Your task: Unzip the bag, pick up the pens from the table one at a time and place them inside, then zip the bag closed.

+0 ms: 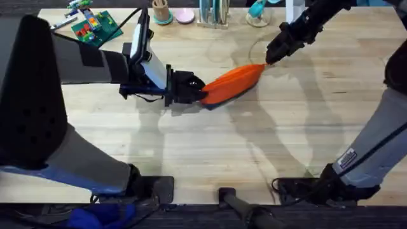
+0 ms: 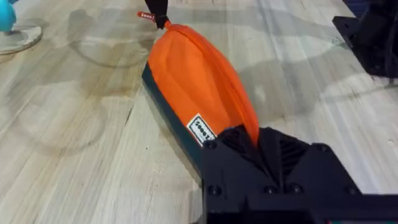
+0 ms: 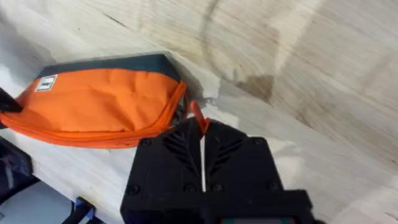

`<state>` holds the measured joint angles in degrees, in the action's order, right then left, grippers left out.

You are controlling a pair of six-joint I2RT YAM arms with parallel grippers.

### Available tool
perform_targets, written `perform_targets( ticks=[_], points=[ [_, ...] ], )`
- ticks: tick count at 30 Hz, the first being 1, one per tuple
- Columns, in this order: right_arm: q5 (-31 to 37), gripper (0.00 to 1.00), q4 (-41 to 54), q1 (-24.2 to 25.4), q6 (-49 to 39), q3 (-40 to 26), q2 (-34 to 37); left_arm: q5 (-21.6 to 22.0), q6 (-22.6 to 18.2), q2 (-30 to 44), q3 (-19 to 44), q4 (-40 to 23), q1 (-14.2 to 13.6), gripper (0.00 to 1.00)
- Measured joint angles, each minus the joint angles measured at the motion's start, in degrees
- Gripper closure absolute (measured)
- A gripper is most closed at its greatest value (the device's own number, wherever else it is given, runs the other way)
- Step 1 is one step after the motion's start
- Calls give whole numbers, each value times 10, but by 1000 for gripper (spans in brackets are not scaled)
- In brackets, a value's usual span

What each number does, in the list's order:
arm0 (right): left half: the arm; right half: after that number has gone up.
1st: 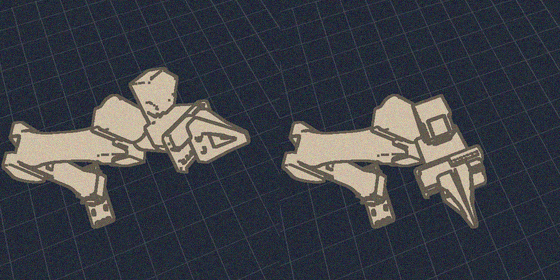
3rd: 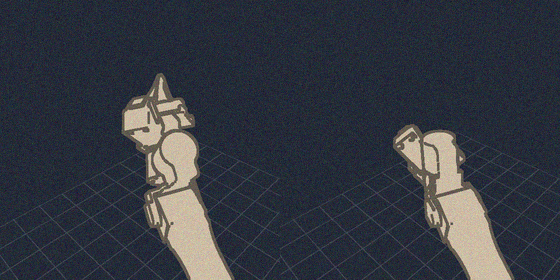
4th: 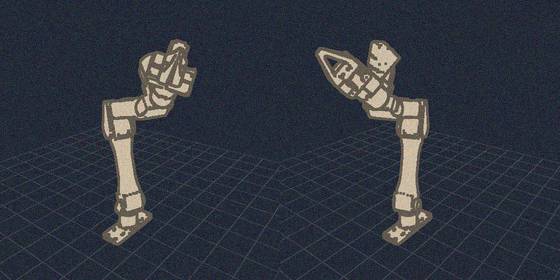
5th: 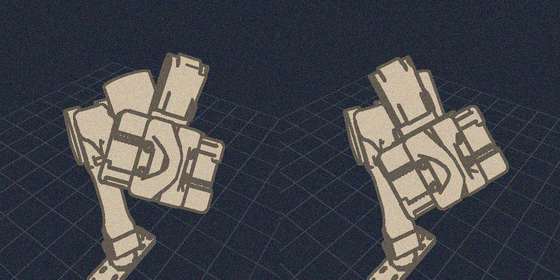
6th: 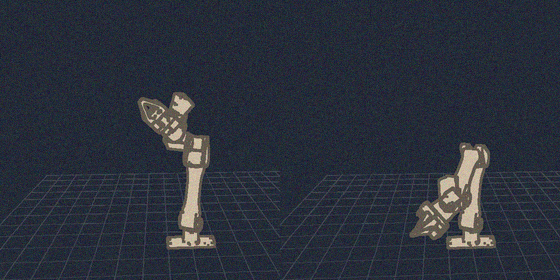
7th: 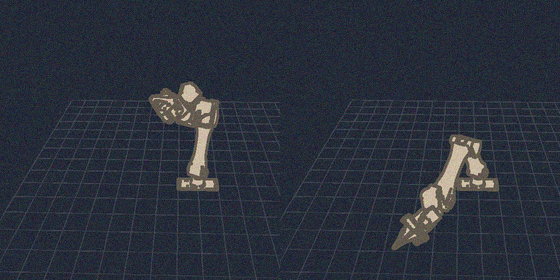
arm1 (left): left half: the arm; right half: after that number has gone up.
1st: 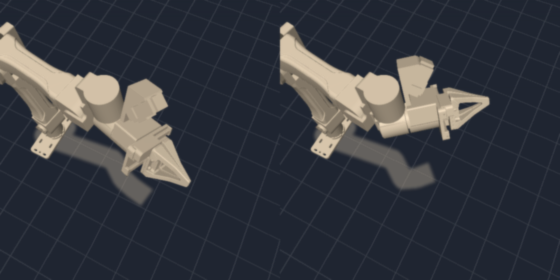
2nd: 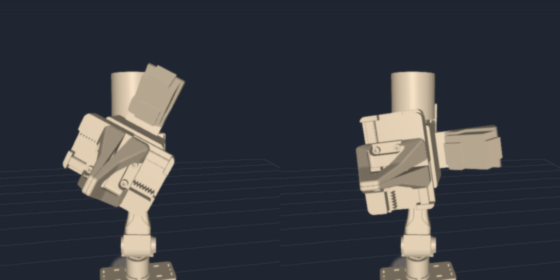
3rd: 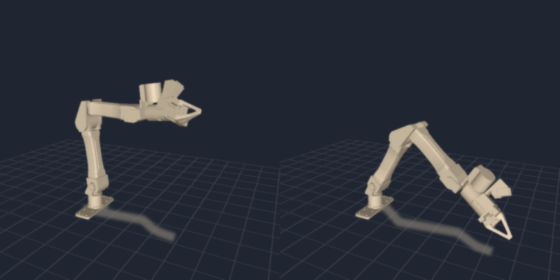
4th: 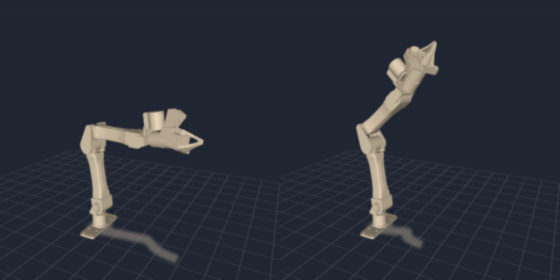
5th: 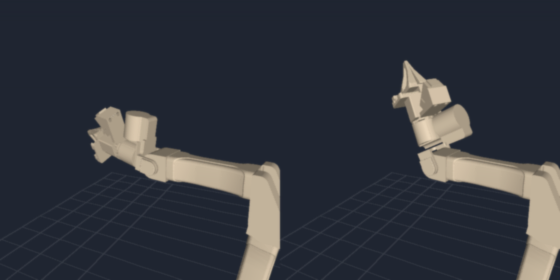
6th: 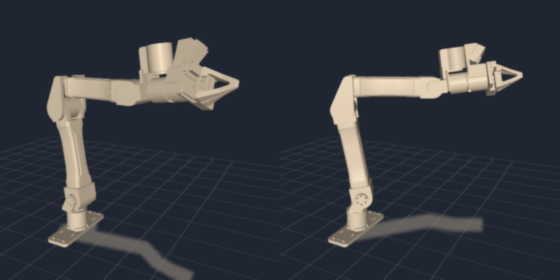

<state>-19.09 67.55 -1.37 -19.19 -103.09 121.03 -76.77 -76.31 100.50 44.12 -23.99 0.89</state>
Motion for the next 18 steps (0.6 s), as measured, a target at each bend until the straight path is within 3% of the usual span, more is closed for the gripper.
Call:
perform_targets(
  ticks=[14, 16, 18],
  points=[
    [2, 965, 1, 0, -2, 0, 0, 0, 0, 0, 0, 0, 0, 961],
    [10, 856, 0, 0, -2, 0, 0, 0, 0, 0, 0, 0, 0, 961],
    [29, 576, -3, 4, -5, 0, 0, 1, 0, 0, 0, 0, 0, 961]
  ],
)
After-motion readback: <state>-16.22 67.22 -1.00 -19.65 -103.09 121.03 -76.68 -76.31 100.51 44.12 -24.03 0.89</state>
